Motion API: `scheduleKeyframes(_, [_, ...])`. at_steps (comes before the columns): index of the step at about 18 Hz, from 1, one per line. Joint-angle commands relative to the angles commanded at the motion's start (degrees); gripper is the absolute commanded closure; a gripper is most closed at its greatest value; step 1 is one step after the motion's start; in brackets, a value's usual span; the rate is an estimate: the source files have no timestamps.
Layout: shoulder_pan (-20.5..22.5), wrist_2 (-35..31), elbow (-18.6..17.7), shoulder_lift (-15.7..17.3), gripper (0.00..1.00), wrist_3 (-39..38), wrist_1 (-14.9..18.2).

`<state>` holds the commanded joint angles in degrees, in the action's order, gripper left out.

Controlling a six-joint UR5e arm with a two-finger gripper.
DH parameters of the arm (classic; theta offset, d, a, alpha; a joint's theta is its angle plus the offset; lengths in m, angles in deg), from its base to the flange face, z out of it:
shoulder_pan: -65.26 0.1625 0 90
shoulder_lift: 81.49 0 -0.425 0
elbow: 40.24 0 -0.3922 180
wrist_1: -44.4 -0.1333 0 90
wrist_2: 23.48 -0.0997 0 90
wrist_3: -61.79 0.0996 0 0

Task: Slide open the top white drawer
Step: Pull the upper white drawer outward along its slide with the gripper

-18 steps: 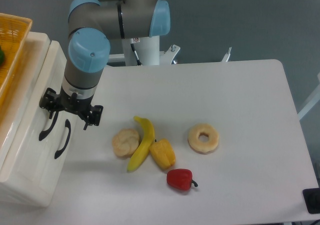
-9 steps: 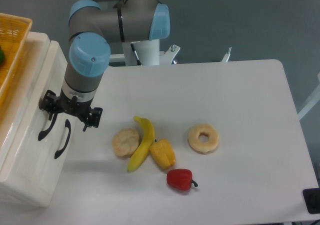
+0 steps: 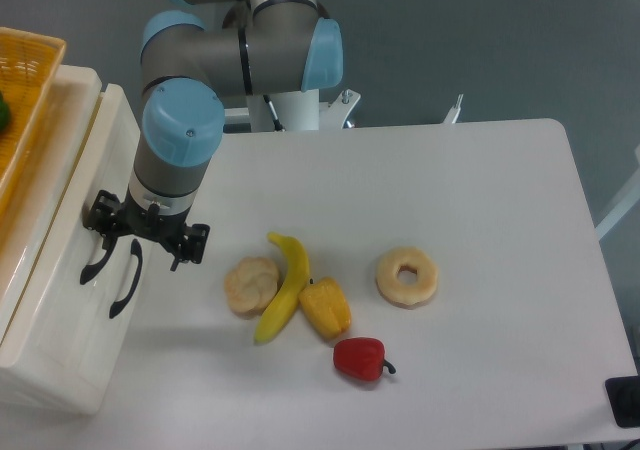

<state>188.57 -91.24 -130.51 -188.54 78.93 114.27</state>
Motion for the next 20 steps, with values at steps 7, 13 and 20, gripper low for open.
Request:
scheduleKeyframes(7, [0.7,-0.1,0.0,0.4,0.0,0.4,0.1])
scheduleKeyframes(13, [1.9,-0.4,0.1,0.4,0.0,0.4,0.1])
scheduleKeyframes(20, [4.0,-0.4,0.1,0.6,0.0,0.5,0.1])
